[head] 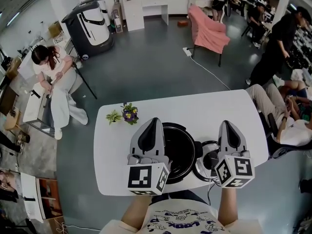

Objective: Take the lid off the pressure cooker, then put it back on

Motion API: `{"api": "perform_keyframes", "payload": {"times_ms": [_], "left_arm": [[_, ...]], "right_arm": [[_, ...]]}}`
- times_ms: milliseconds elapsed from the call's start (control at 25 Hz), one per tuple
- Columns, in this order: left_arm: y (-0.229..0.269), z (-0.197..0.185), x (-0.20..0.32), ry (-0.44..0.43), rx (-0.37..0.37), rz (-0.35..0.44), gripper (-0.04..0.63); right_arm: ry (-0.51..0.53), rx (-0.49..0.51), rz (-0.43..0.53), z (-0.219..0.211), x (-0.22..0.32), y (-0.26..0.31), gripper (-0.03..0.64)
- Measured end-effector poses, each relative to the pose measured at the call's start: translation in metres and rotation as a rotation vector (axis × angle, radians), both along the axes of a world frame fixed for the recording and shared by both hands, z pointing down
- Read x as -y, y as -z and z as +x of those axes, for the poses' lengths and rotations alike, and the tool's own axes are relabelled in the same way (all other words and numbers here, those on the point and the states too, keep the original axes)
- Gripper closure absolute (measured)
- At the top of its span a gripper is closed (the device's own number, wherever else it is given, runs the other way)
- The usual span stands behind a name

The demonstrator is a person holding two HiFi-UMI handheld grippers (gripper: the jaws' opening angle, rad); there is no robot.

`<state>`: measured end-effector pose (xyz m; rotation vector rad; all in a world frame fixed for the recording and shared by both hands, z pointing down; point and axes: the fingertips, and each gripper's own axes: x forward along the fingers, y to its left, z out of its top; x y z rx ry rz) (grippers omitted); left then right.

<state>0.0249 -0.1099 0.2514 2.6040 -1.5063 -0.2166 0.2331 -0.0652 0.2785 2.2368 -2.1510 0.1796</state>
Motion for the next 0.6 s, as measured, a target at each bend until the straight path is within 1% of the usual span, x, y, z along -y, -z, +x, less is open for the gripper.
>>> {"api": "perform_keyframes", "payload": {"times_ms": [240,600], "left_arm": [[-0.013,0.005,0.002,-0.005,0.017,-0.028,0.581],[-0.03,0.016,0.003,-0.007,0.037,-0.072,0.581]], "right_arm": [[-0.016,0.009,-0.077,0.013,-0.003,-0.028,0.601],[-0.019,0.034,-0.223,0.035,-0.02,-0.084,0.548]]}}
